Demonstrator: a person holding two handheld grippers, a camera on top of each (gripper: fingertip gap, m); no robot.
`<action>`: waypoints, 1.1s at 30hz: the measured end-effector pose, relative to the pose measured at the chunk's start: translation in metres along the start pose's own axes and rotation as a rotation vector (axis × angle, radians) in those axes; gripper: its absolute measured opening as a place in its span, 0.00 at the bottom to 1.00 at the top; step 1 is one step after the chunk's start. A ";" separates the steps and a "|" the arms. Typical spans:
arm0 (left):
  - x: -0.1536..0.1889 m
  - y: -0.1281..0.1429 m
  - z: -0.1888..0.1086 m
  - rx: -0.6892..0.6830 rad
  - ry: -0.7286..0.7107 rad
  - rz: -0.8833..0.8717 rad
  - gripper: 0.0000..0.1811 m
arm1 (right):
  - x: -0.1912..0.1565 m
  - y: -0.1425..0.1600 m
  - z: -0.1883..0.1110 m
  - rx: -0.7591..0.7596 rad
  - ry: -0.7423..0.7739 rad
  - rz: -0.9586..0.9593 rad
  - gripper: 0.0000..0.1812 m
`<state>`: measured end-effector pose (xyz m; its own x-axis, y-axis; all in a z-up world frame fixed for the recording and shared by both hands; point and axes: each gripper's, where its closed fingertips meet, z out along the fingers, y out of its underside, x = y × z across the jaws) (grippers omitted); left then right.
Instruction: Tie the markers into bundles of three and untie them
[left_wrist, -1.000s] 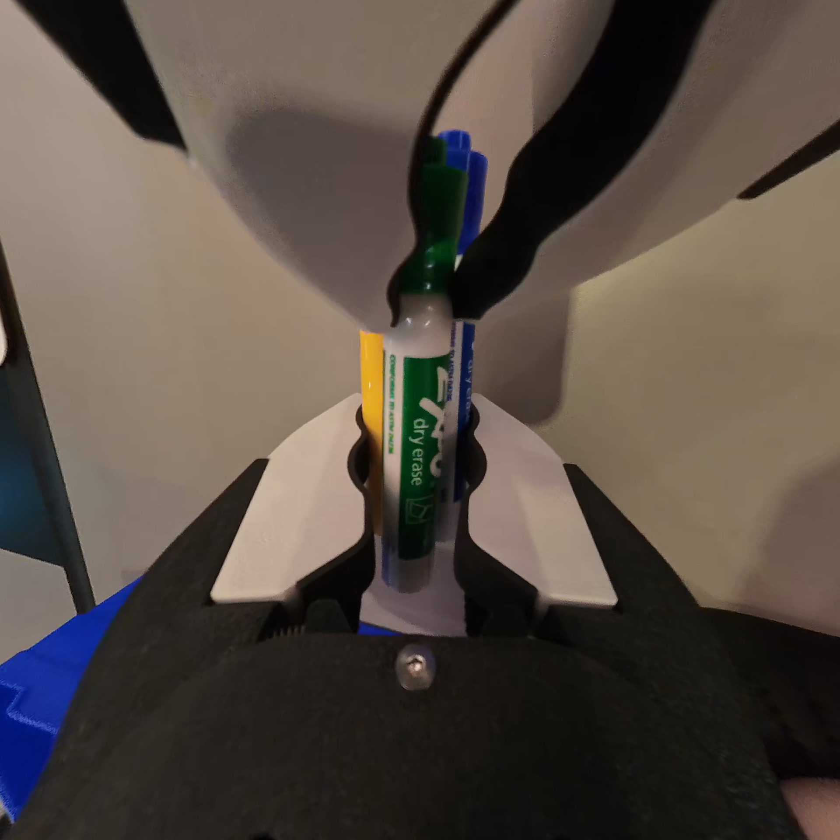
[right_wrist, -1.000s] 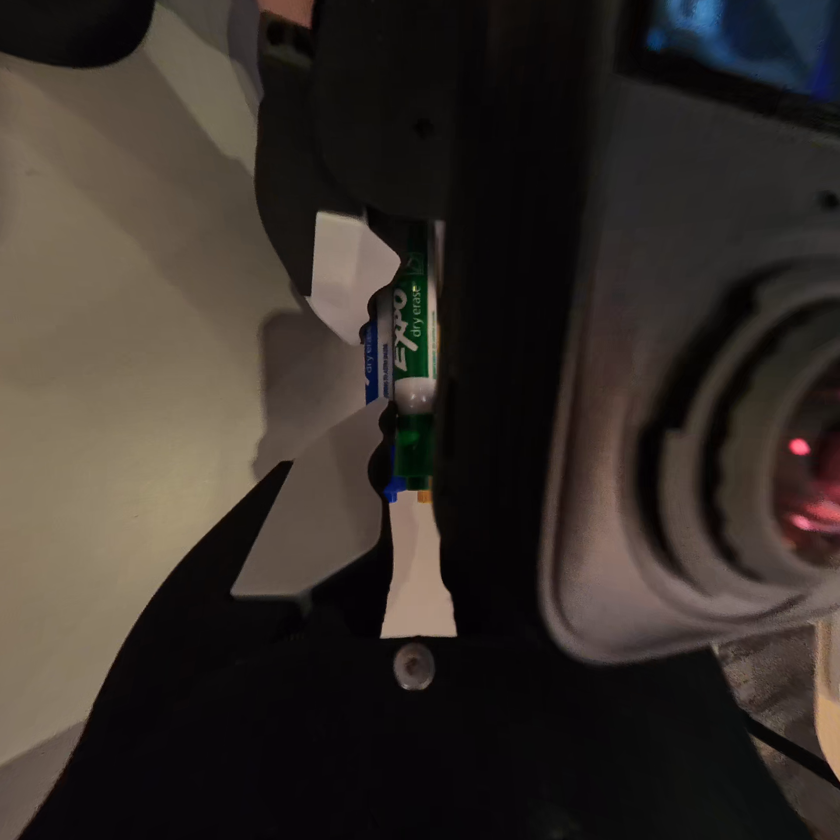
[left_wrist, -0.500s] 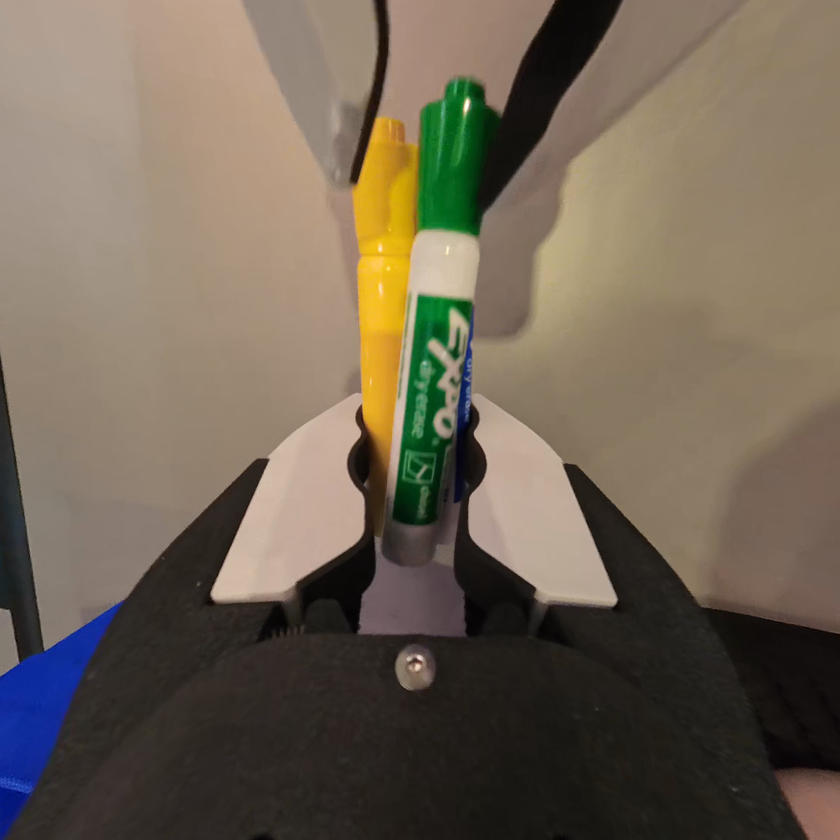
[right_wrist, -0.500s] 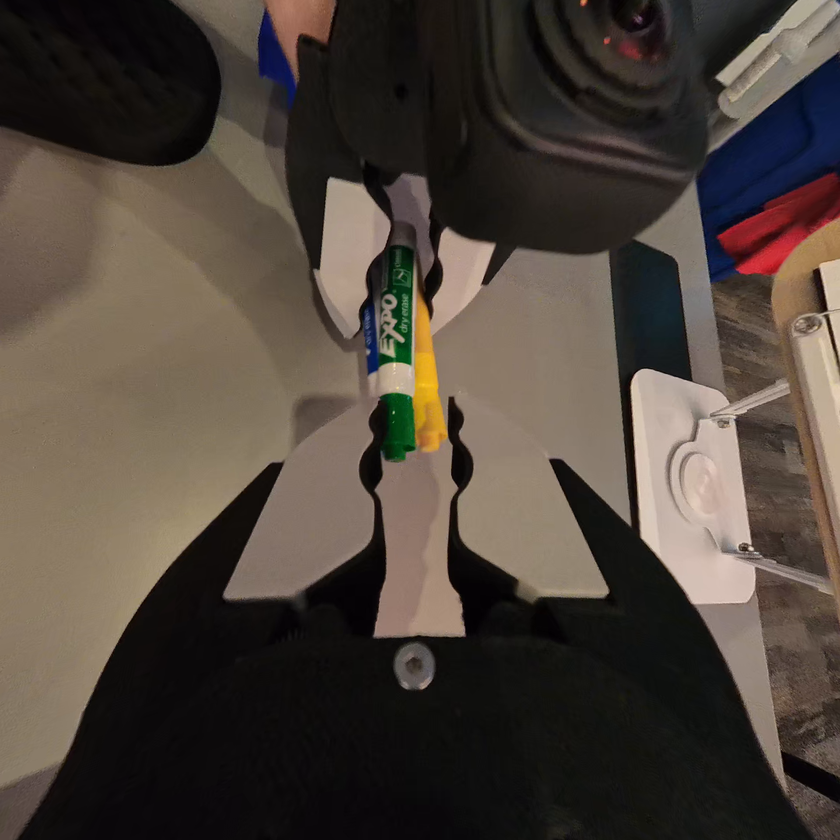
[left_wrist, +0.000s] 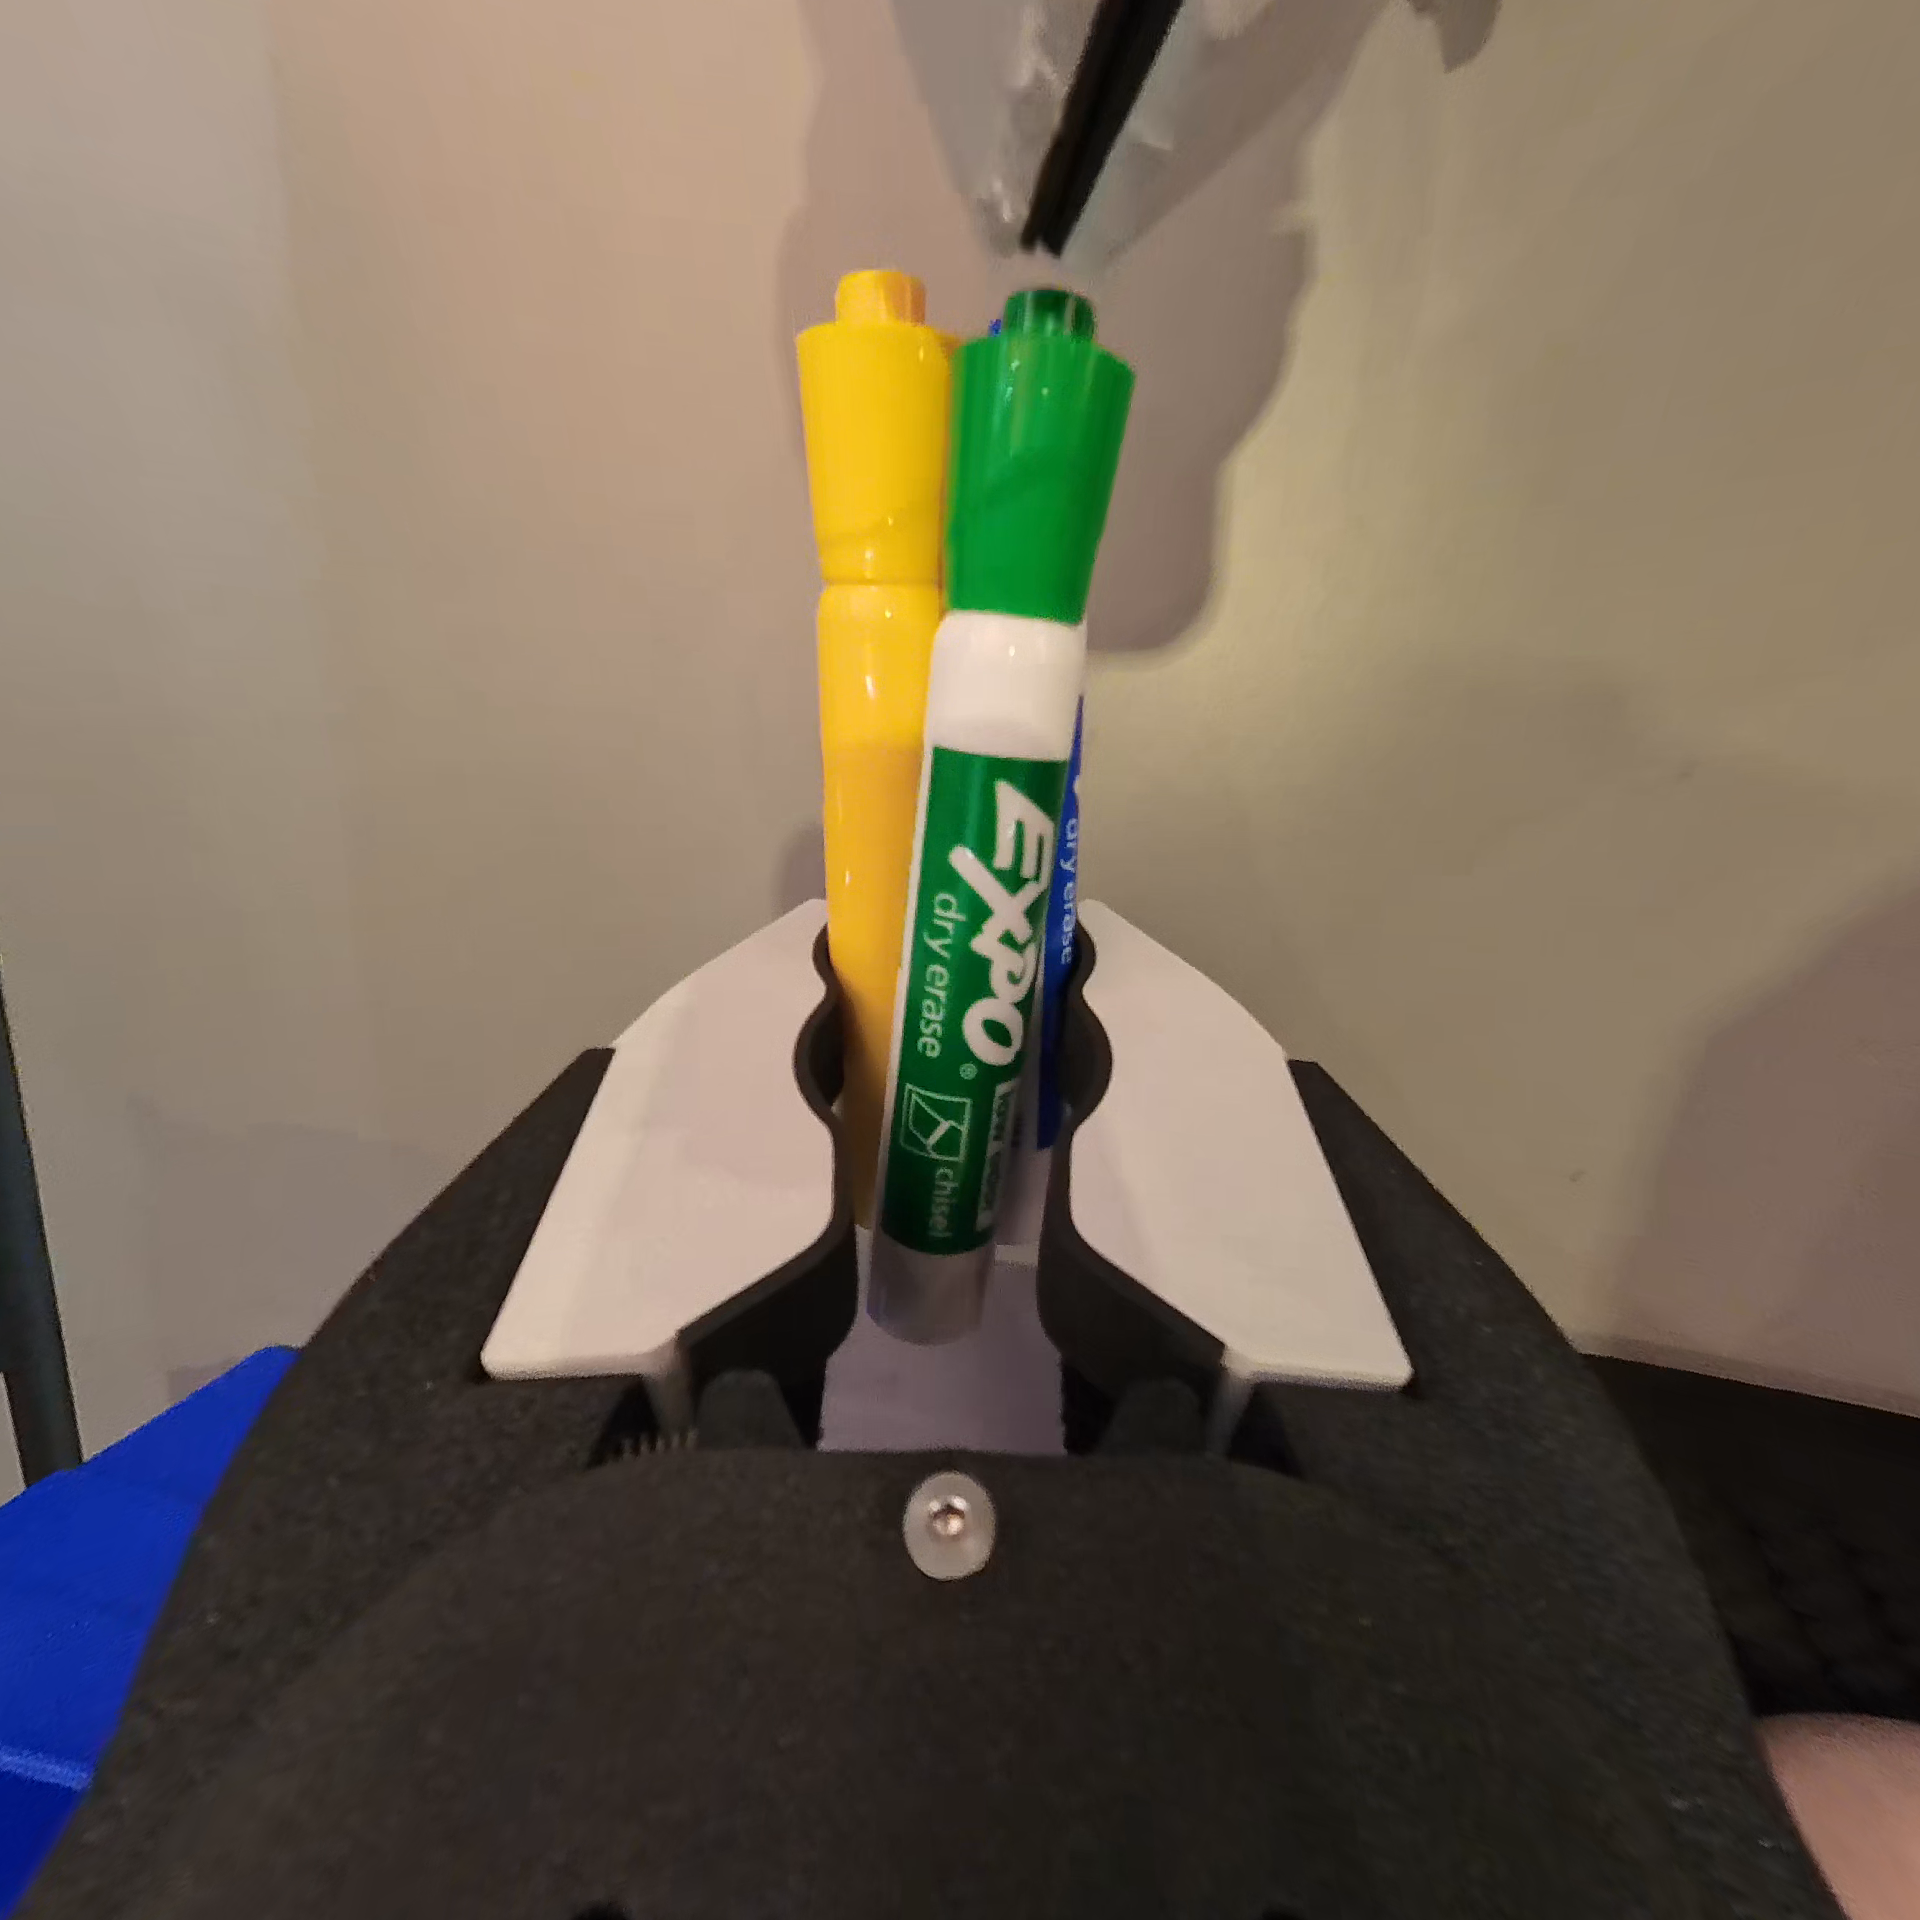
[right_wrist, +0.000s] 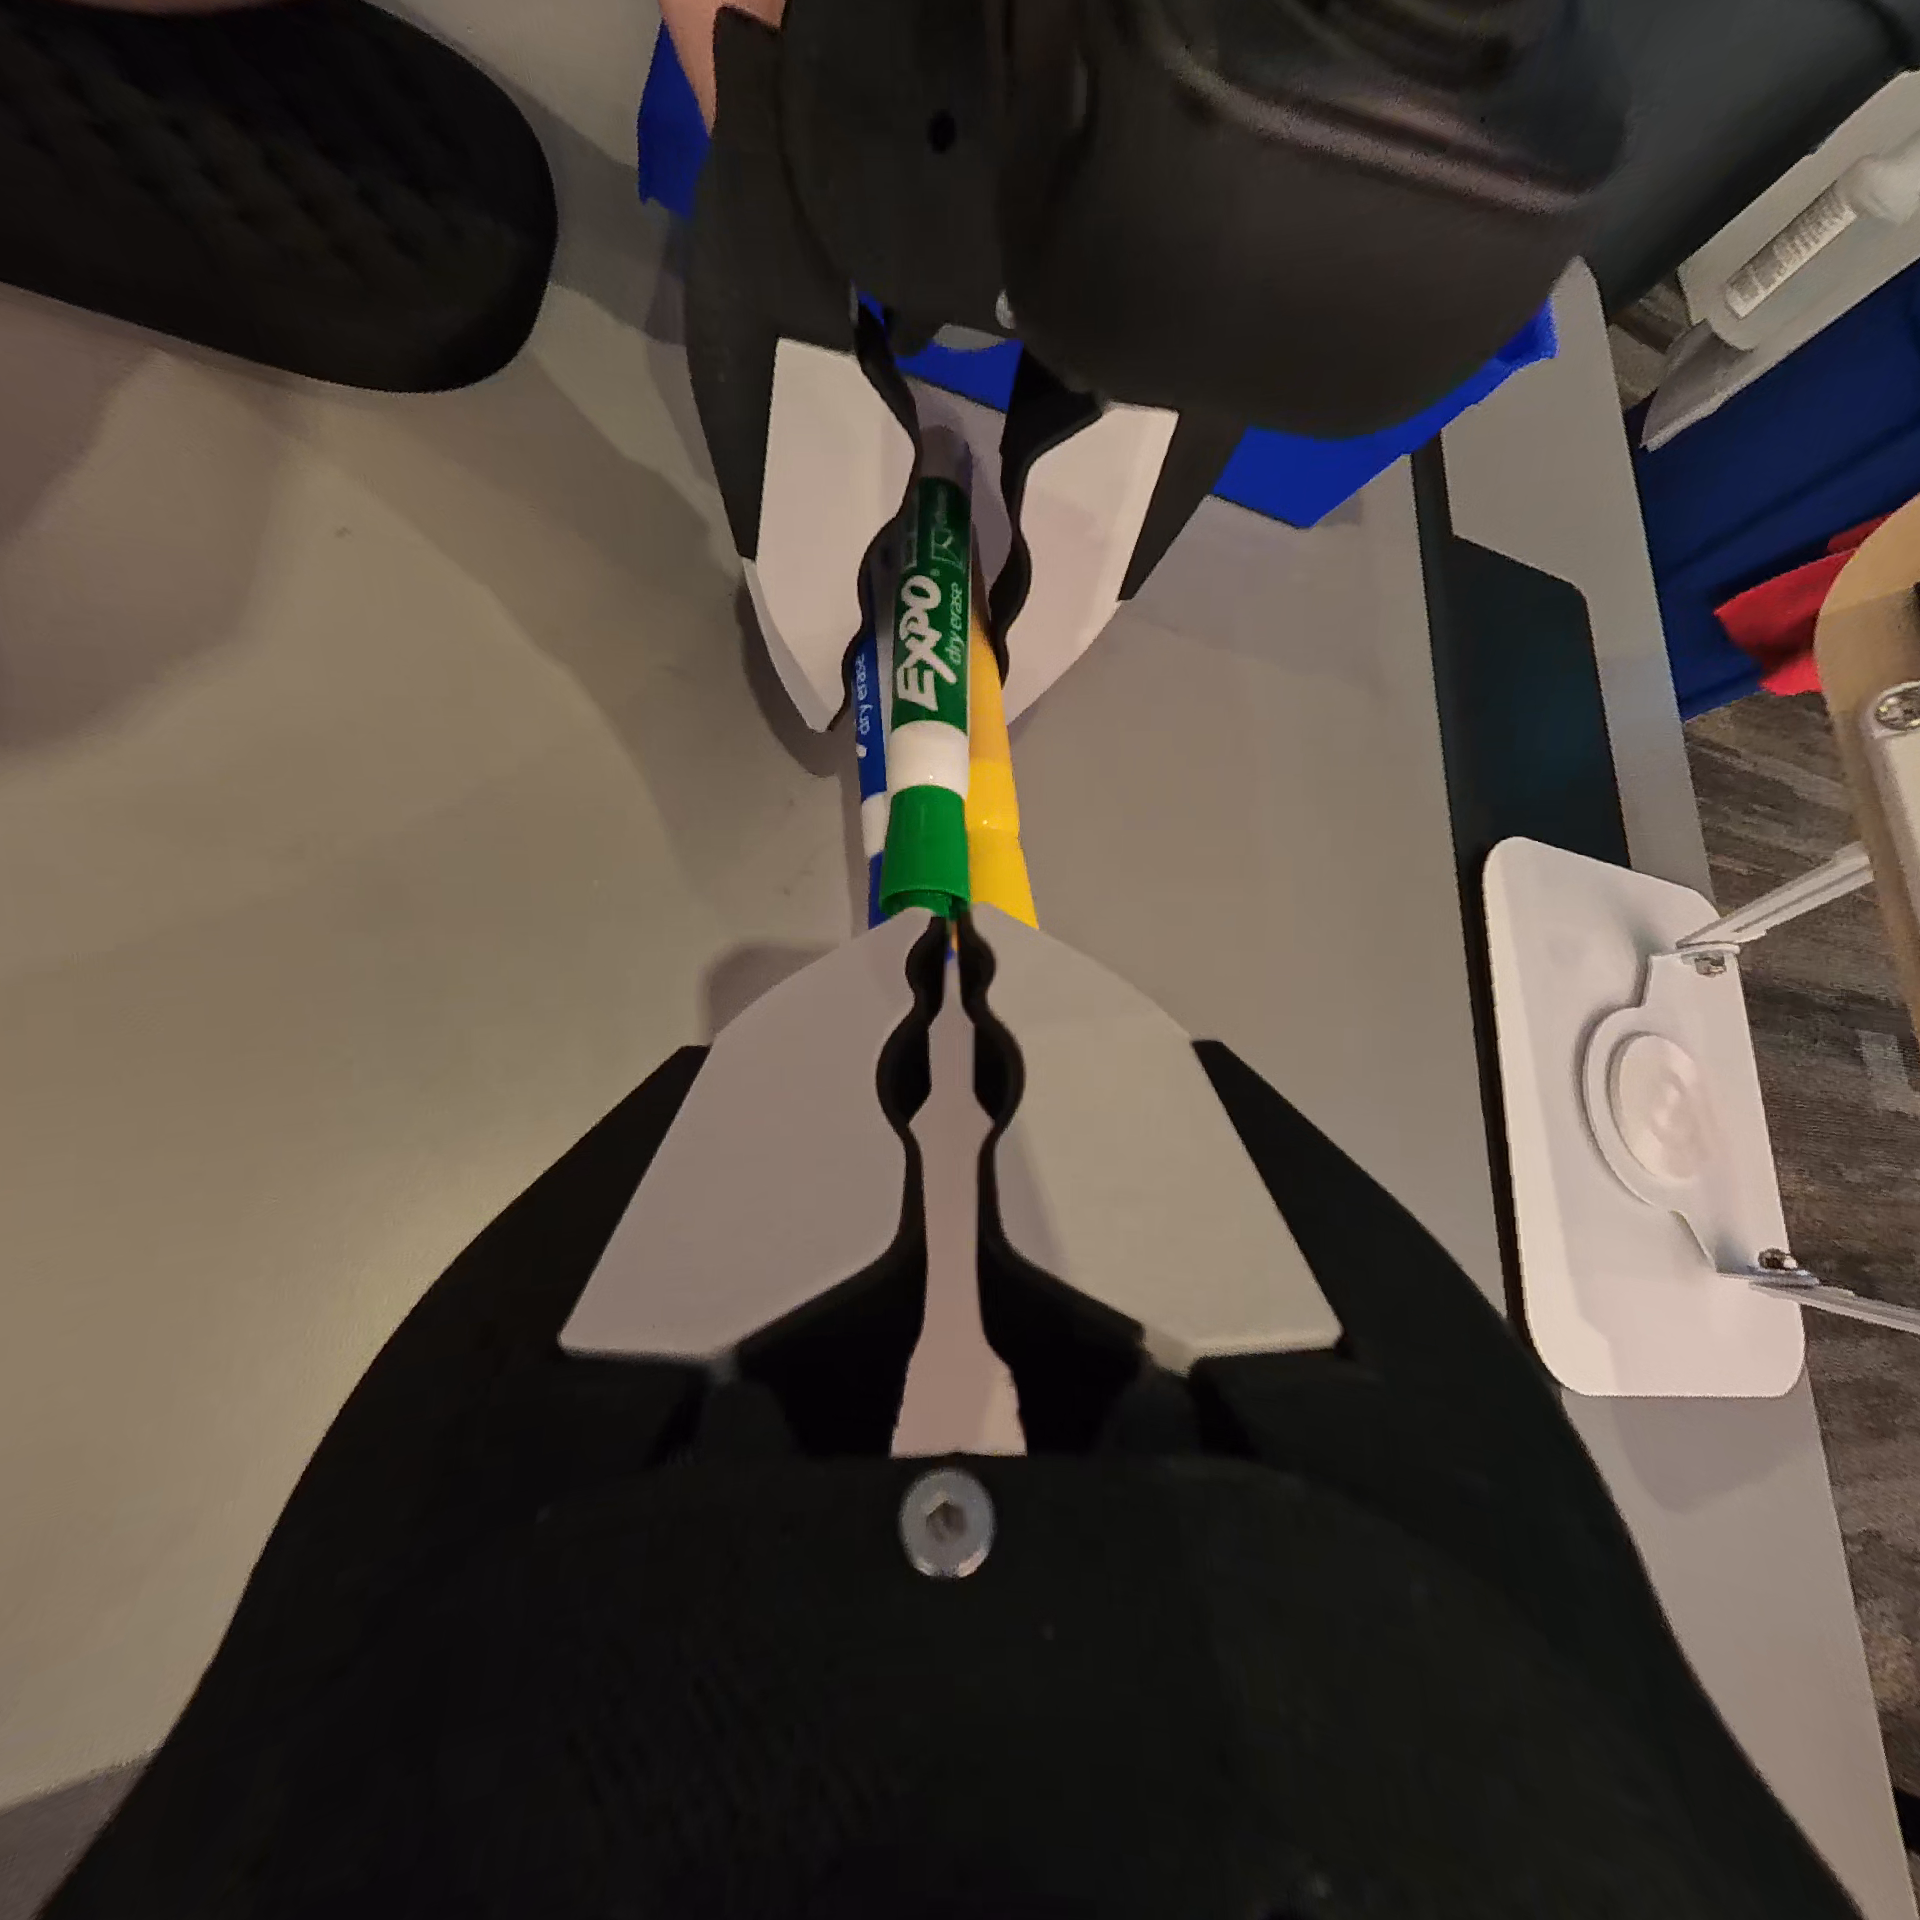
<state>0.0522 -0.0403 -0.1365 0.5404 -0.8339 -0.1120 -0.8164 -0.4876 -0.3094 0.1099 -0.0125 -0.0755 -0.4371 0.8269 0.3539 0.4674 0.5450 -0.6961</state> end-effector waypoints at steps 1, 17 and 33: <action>0.000 0.002 0.001 -0.012 0.002 -0.003 0.21 | 0.000 0.001 -0.001 0.003 0.004 0.003 0.04; -0.003 0.012 0.001 -0.073 0.006 -0.005 0.21 | -0.009 0.155 -0.062 -0.187 0.154 0.737 0.24; -0.006 -0.022 0.003 -0.038 0.037 0.031 0.21 | -0.013 0.130 -0.041 0.035 -0.016 0.714 0.03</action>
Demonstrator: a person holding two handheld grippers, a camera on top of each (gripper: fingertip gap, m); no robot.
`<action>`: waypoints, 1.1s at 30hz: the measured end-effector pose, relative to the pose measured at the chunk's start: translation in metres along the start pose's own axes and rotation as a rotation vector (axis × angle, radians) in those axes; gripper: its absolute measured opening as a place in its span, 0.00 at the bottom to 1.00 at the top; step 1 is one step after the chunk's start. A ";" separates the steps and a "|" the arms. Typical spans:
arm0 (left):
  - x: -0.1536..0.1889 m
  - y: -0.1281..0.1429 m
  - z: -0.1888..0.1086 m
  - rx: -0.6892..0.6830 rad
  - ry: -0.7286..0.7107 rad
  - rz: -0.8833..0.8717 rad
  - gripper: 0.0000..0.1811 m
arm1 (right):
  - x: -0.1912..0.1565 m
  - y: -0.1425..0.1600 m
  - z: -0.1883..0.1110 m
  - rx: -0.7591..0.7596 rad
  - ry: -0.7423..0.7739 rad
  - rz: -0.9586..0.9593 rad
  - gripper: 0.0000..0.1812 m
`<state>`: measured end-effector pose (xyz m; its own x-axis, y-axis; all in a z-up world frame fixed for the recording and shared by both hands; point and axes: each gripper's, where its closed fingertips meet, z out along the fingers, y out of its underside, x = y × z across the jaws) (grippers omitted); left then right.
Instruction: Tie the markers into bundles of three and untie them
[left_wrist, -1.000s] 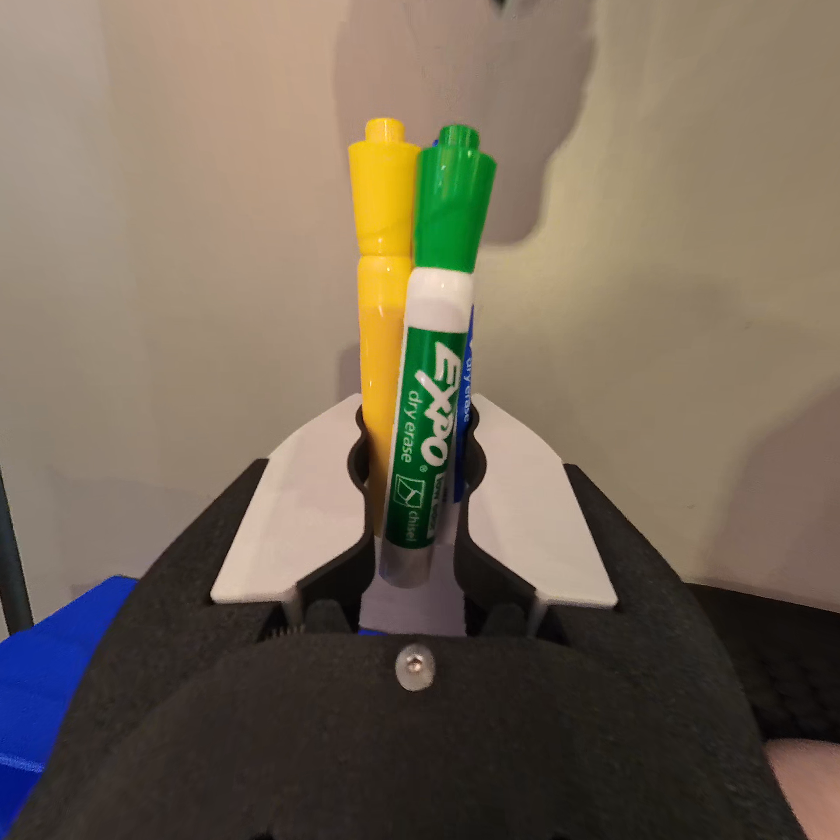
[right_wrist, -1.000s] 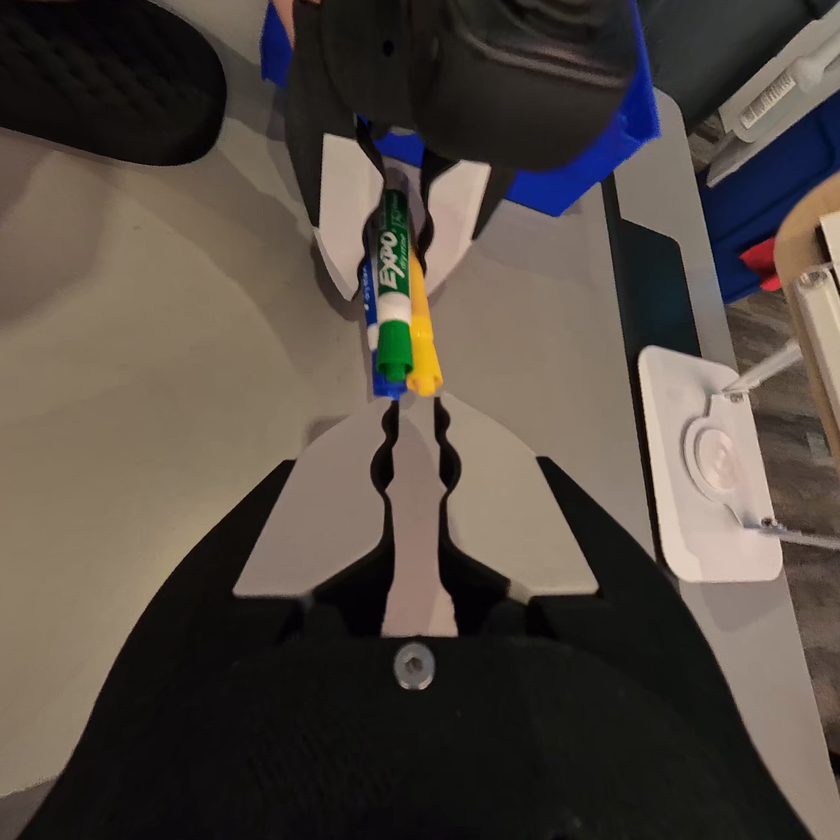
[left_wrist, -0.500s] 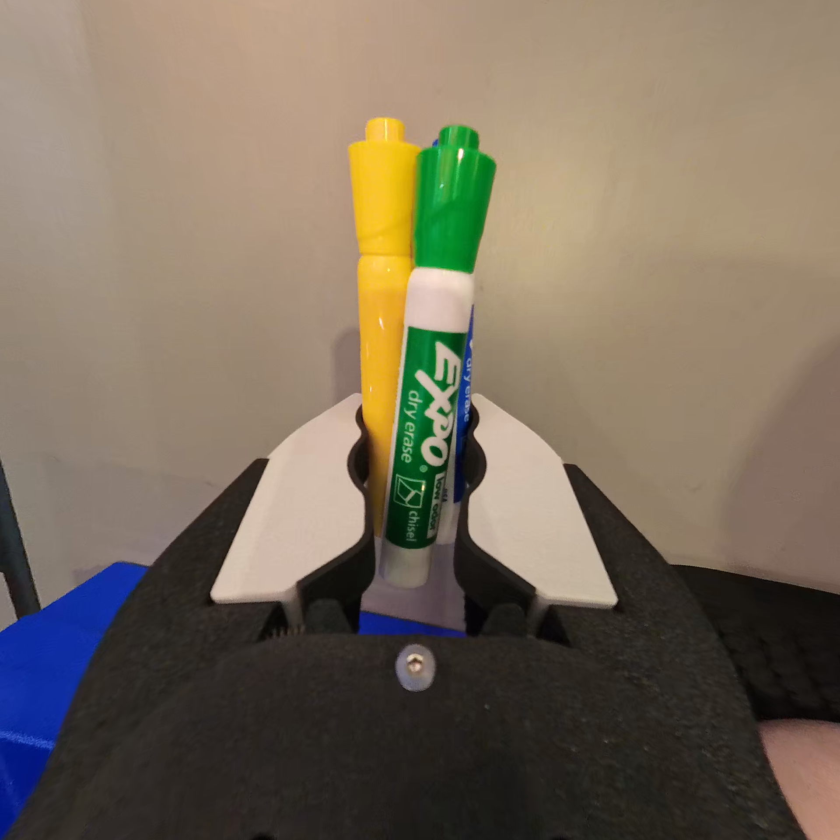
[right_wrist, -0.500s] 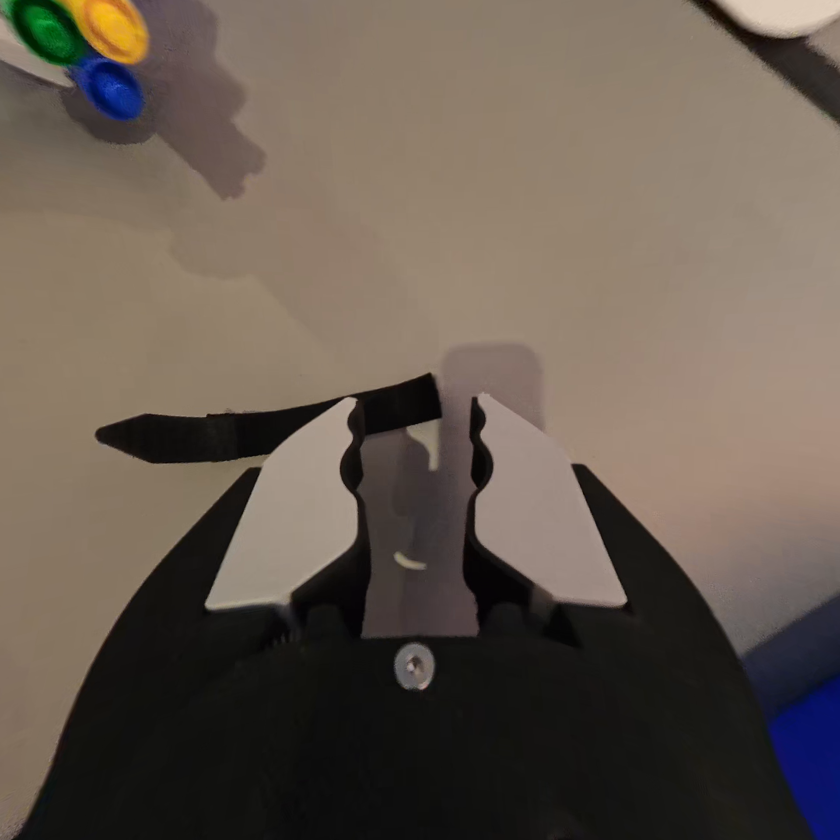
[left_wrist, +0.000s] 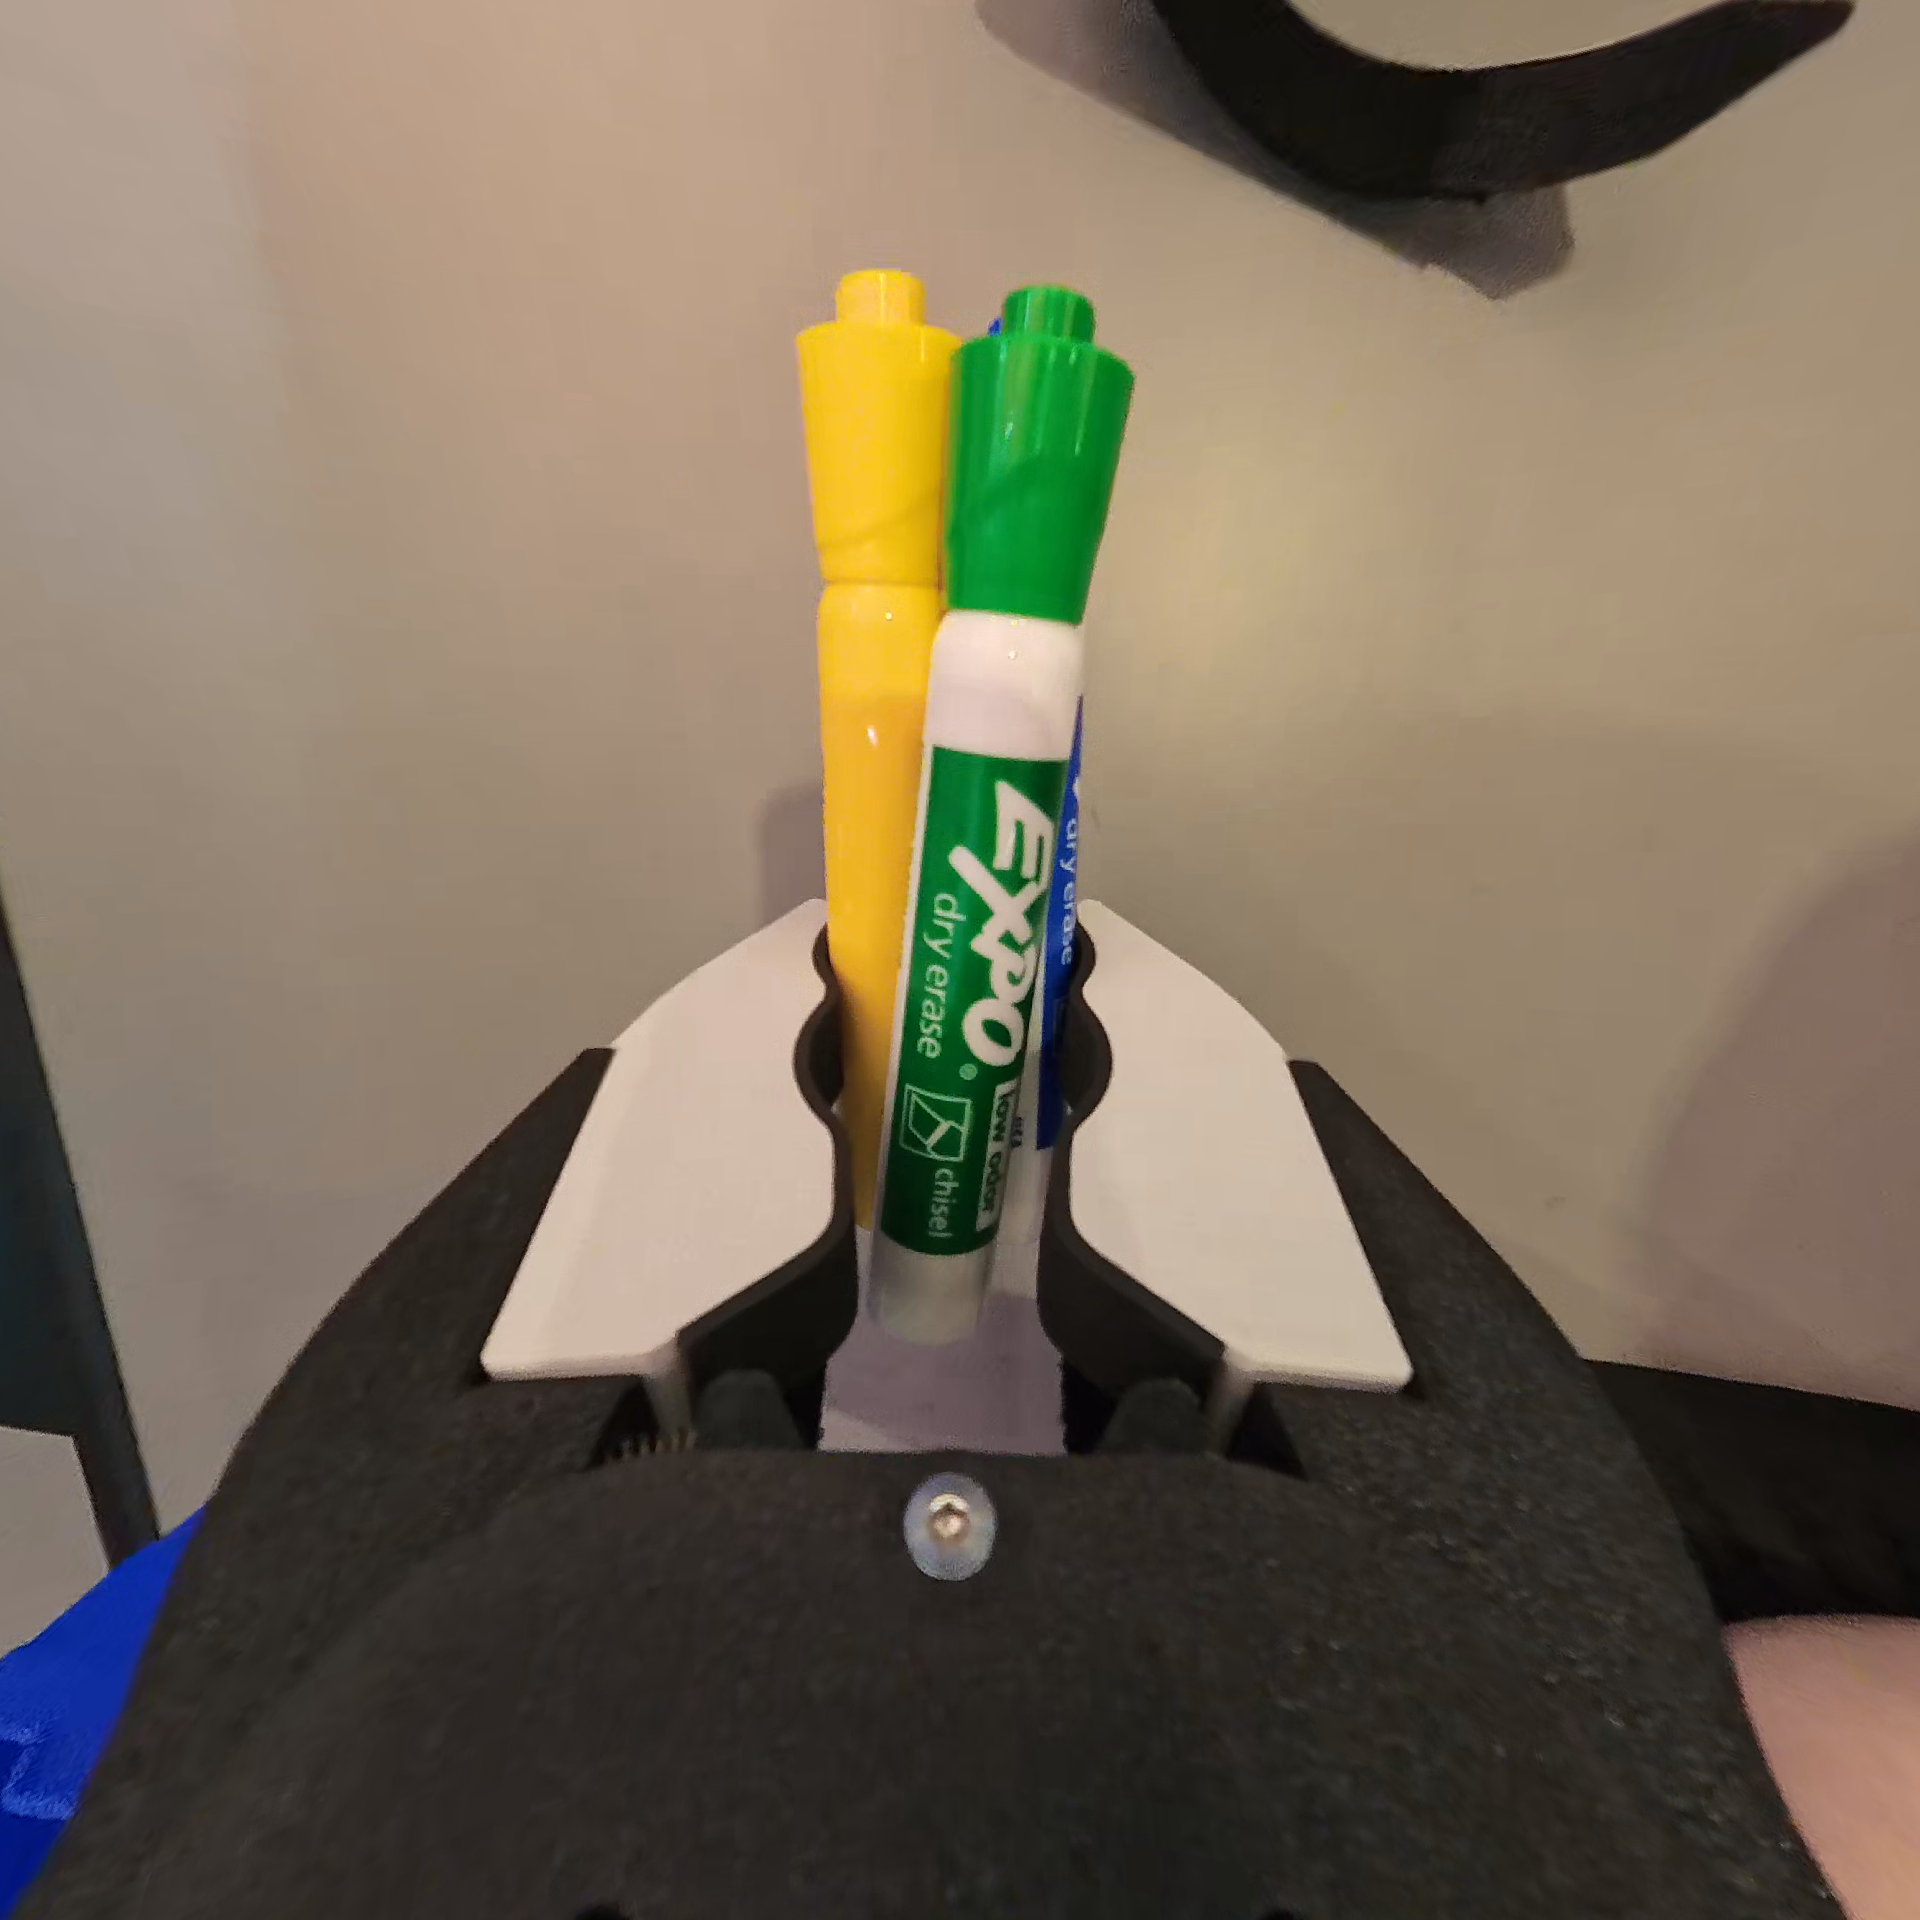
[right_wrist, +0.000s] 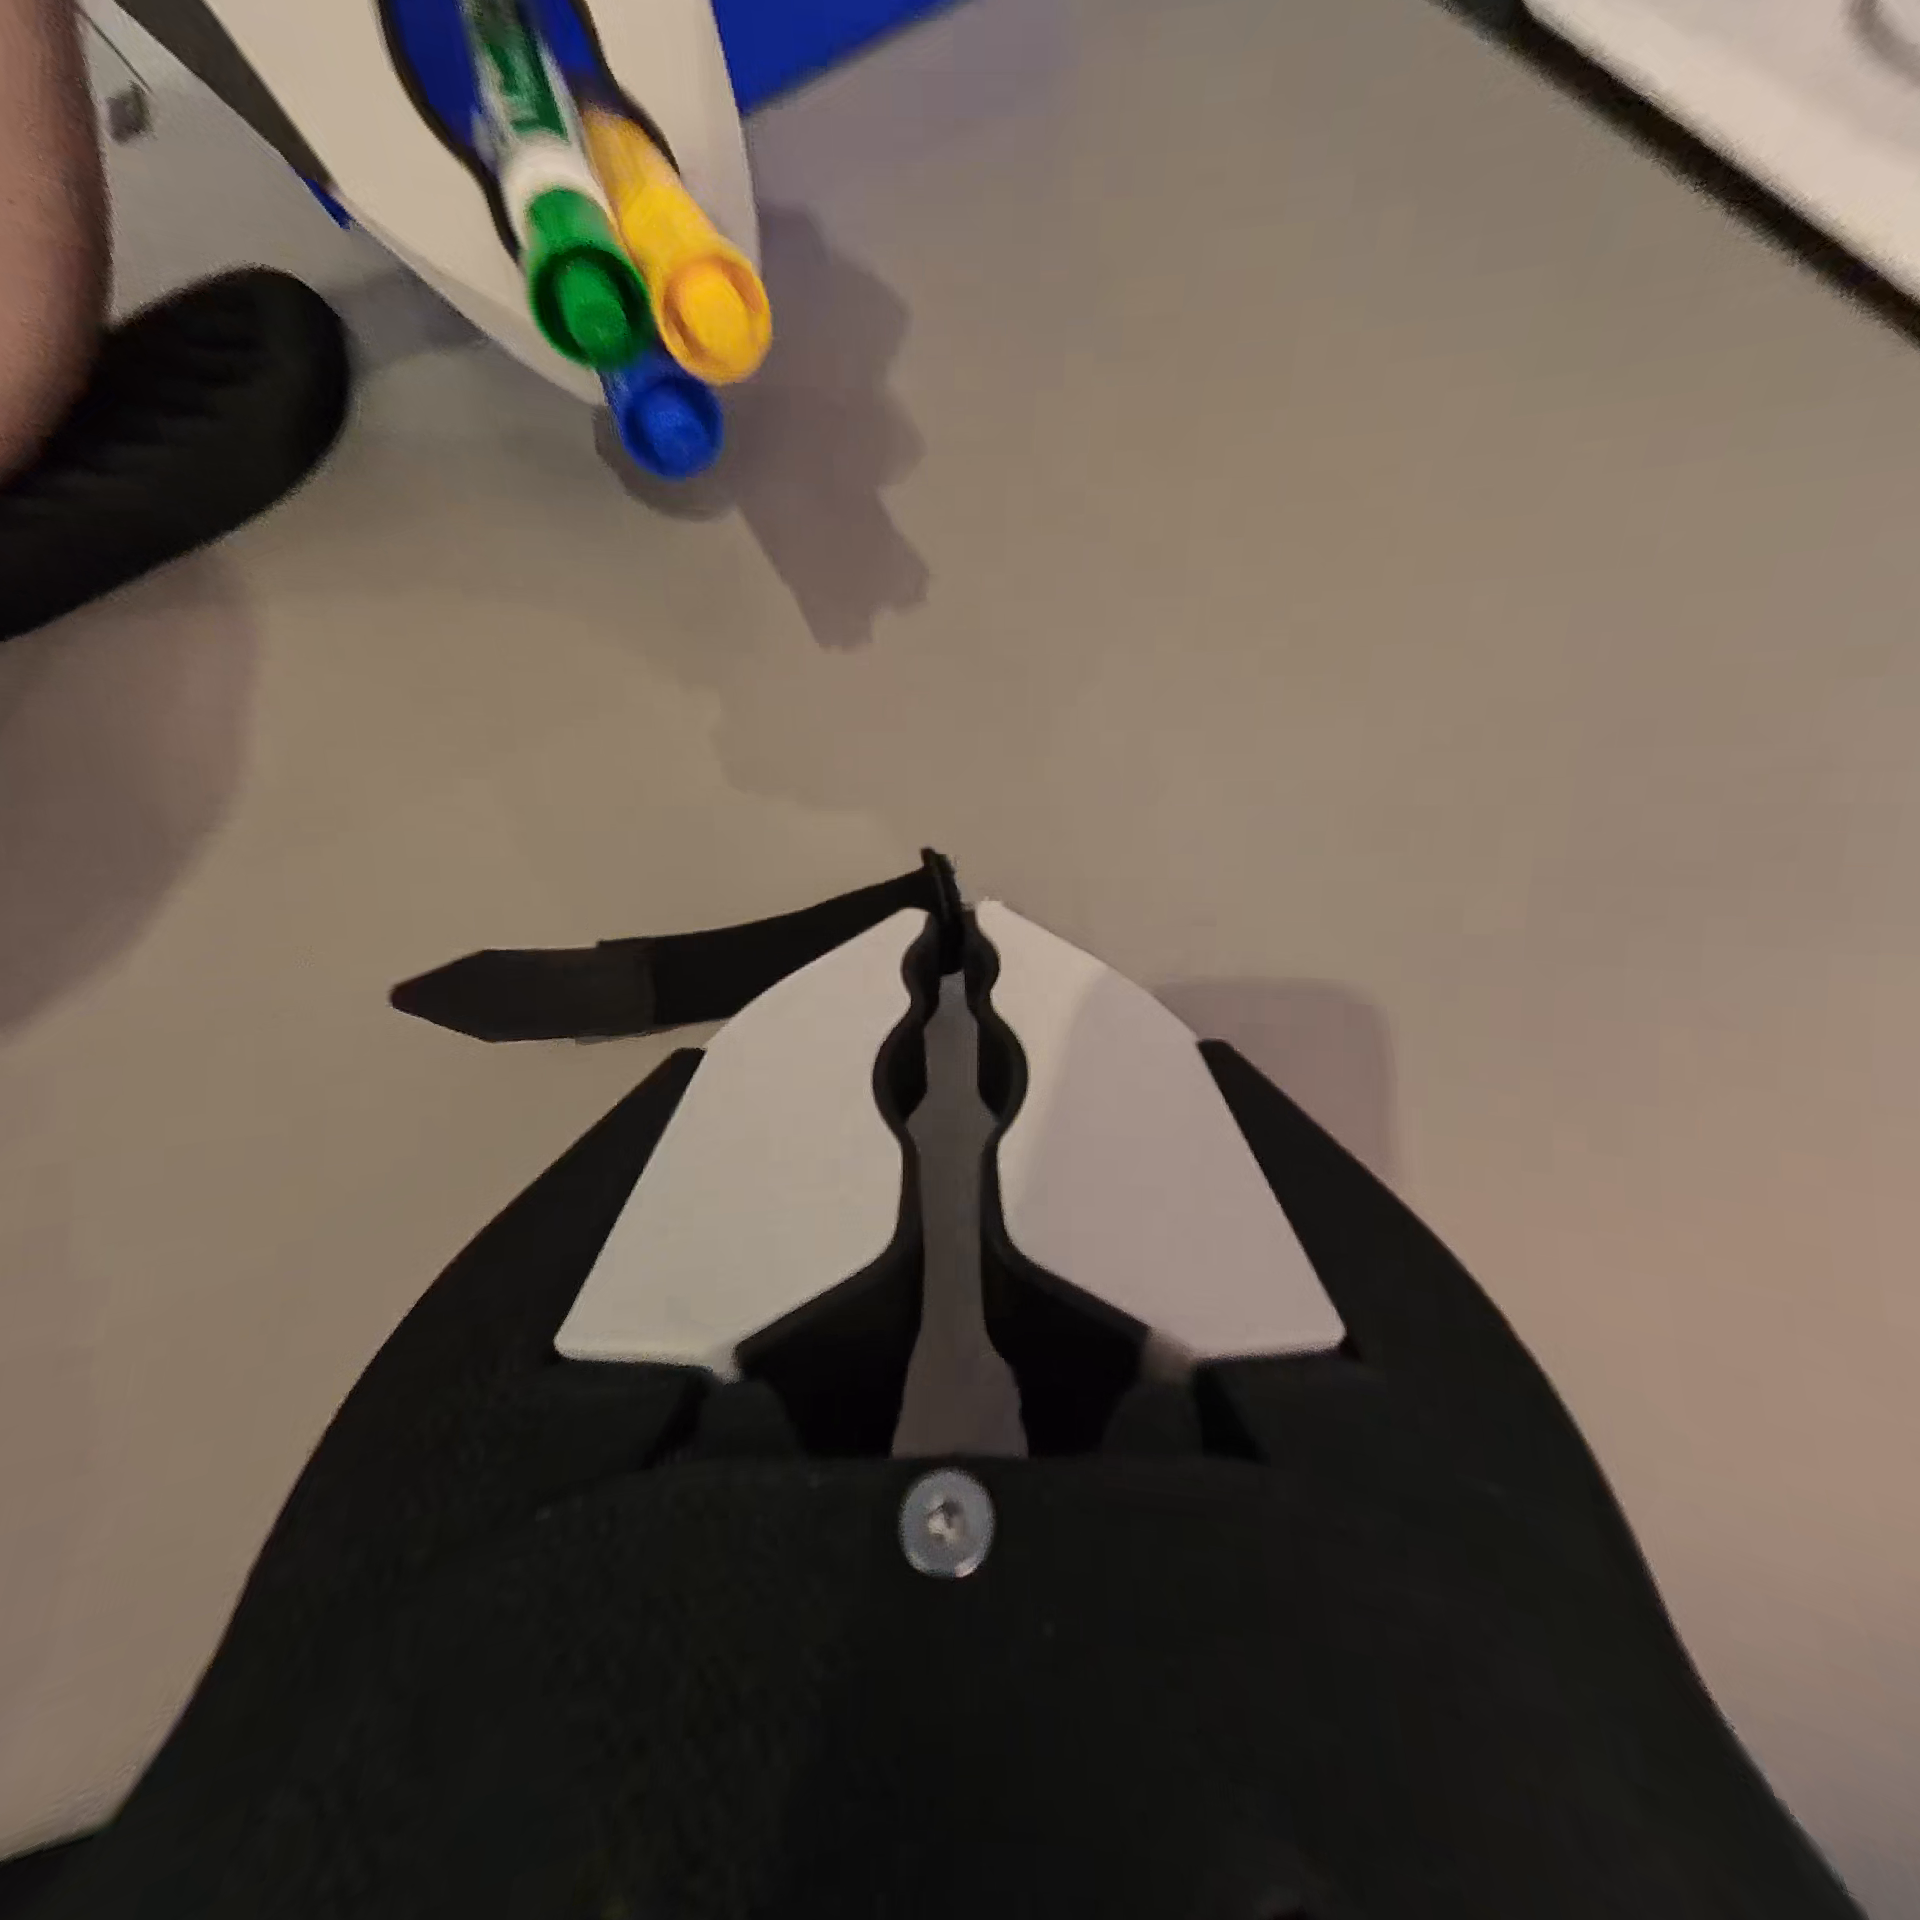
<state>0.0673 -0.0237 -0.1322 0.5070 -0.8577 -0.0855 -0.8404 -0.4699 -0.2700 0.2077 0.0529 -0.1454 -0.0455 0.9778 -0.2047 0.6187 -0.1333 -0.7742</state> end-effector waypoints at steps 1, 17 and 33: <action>0.001 0.002 0.002 -0.002 0.006 -0.002 0.21 | 0.002 -0.005 0.001 0.019 0.013 -0.015 0.07; -0.011 0.025 0.005 -0.040 -0.002 -0.075 0.21 | -0.096 -0.011 0.011 -0.373 0.587 -0.259 0.26; 0.001 0.023 -0.002 -0.045 0.003 -0.022 0.21 | -0.047 0.037 0.020 -1.037 0.858 -0.732 0.03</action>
